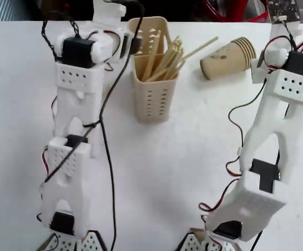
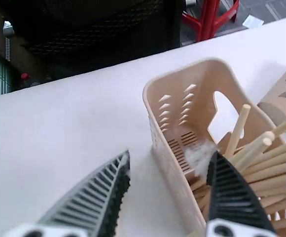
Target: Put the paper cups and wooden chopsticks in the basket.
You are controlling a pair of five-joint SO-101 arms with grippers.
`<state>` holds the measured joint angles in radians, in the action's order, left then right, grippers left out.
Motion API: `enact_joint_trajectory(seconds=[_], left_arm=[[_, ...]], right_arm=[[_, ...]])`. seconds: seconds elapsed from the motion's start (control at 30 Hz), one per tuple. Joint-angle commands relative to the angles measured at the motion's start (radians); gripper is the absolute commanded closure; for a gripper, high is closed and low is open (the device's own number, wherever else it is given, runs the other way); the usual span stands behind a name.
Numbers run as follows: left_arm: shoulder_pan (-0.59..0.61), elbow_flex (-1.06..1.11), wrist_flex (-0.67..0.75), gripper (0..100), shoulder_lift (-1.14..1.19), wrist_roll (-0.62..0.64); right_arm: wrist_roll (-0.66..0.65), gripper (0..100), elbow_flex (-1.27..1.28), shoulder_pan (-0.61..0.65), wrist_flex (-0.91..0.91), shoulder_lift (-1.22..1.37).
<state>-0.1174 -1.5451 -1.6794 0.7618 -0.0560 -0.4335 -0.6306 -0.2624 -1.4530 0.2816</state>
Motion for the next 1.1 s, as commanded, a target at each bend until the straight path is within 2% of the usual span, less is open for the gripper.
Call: enact_joint_trajectory(seconds=[0.0,0.13,0.43,0.53,0.67,0.87,0.93,1.07], left_arm=[[-0.027,-0.009,0.046,74,0.024,0.066],[-0.027,0.002,0.055,75,0.061,0.117],[-0.028,0.060,-0.074,75,0.174,0.121],[-0.030,0.060,-0.075,82,0.214,0.118],[-0.036,0.051,-0.080,99,0.225,0.126],[-0.036,0.097,-0.110,98,0.042,0.120],[-0.041,0.193,-0.110,98,-0.064,0.118],[-0.084,0.489,-0.109,98,-0.280,0.028]], right_arm=[[-0.011,83.6,-0.006,-0.001,0.022,0.018],[-0.017,83.5,-0.011,-0.005,0.025,0.056],[-0.018,83.4,-0.005,-0.027,0.101,0.147],[-0.018,83.4,-0.011,-0.022,0.104,0.174],[-0.018,83.4,-0.011,-0.022,0.107,0.183],[-0.020,83.3,-0.011,-0.027,0.107,0.188],[-0.020,83.3,-0.011,-0.027,0.107,0.188],[-0.020,83.3,-0.009,-0.022,0.107,0.188]])
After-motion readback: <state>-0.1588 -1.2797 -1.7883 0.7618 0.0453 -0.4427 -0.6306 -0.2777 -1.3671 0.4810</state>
